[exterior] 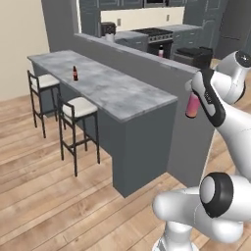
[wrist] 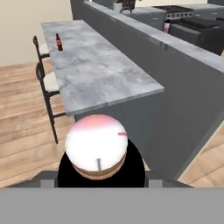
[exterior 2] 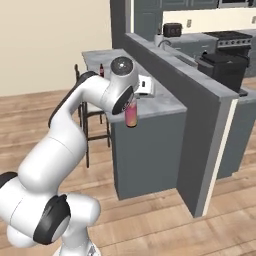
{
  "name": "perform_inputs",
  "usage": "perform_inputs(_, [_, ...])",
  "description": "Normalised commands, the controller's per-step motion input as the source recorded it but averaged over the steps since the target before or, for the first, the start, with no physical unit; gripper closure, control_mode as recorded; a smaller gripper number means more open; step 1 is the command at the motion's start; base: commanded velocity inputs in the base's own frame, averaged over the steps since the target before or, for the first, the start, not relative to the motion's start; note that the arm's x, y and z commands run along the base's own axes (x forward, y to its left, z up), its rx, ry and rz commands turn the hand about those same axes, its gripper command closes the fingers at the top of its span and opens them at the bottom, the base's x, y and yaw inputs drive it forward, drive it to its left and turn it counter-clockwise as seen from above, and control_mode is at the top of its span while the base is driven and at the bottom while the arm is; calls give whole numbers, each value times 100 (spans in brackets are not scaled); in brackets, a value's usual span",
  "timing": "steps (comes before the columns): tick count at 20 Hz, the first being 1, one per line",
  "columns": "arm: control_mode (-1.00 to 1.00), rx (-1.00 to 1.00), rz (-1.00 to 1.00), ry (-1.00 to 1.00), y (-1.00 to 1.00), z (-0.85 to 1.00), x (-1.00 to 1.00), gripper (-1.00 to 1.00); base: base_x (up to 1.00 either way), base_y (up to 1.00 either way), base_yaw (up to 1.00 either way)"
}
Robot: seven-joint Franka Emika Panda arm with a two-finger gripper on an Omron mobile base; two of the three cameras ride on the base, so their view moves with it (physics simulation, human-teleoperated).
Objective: Place the large bottle from the dining counter next to the other large bottle outside the sink, and place the small bottle from the dining counter next to the other small bottle inside the sink.
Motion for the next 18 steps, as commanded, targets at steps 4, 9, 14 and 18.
perform_inputs(4, [100, 0, 0, 0, 0, 0, 0, 100, -21, -34, 21])
perform_inputs(9, [100, 0, 0, 0, 0, 0, 0, 100, -1, -6, 25])
perform_inputs(14, [100, 0, 0, 0, 0, 0, 0, 100, 0, 0, 25])
perform_inputs(18, [100, 0, 0, 0, 0, 0, 0, 100, 0, 0, 25])
